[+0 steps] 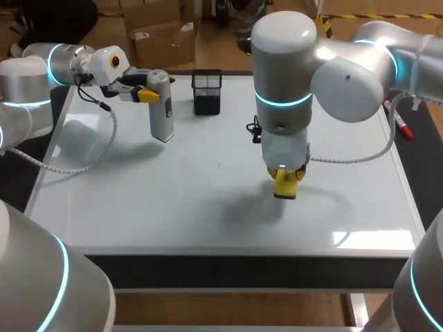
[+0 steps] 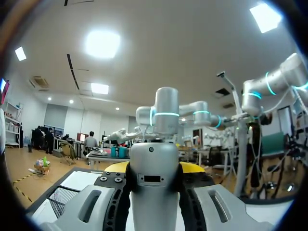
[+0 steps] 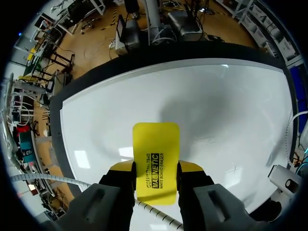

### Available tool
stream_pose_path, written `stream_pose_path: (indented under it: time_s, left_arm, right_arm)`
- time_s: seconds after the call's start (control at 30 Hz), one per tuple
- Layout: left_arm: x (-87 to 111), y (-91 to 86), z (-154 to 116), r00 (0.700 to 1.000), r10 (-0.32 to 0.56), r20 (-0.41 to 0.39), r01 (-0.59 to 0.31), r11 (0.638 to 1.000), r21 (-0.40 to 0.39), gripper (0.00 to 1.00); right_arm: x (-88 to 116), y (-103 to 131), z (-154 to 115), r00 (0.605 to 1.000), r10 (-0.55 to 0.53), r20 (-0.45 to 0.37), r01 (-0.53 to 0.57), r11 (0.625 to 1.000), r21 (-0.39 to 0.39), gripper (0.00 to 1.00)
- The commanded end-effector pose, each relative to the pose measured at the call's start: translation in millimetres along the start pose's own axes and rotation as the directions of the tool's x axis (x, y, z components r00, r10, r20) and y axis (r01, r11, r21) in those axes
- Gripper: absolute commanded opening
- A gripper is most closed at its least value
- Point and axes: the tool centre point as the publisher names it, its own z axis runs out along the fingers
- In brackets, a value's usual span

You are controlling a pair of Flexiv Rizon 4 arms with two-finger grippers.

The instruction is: Pick up the inspection probe, press it on each red-marked spot on the whiteboard one by one, put down the probe, pick up the eraser, and wipe off all the red marks.

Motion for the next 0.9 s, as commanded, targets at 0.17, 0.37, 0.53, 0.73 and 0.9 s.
stream_pose_path:
  time_s: [0.17, 0.37, 0.53, 0.73, 0.9]
  left_arm:
    - [1.4, -2.4, 2, 1.000, -0.001, 0.004, 0.001, 1.000, -0.004, 0.00]
    - [1.4, -2.4, 2, 1.000, -0.001, 0.004, 0.001, 1.000, -0.004, 0.00]
    - [1.4, -2.4, 2, 1.000, -0.001, 0.004, 0.001, 1.000, -0.004, 0.00]
    - [1.4, -2.4, 2, 1.000, -0.001, 0.004, 0.001, 1.000, -0.004, 0.00]
    - [1.4, -2.4, 2, 1.000, -0.001, 0.004, 0.001, 1.000, -0.004, 0.00]
  right_arm:
    - [2, -10, 1, 0.999, -0.030, -0.014, 0.030, 1.000, 0.003, 0.00]
    - [4, -50, -3, 0.996, -0.086, -0.022, 0.087, 0.996, 0.036, 0.00]
    - [-3, -81, -6, 0.991, -0.134, 0.002, 0.134, 0.990, 0.055, 0.00]
    - [-8, -120, -8, 0.983, -0.183, 0.019, 0.182, 0.981, 0.064, 0.00]
    - [-22, -150, -9, 0.975, -0.223, 0.017, 0.221, 0.972, 0.078, 0.00]
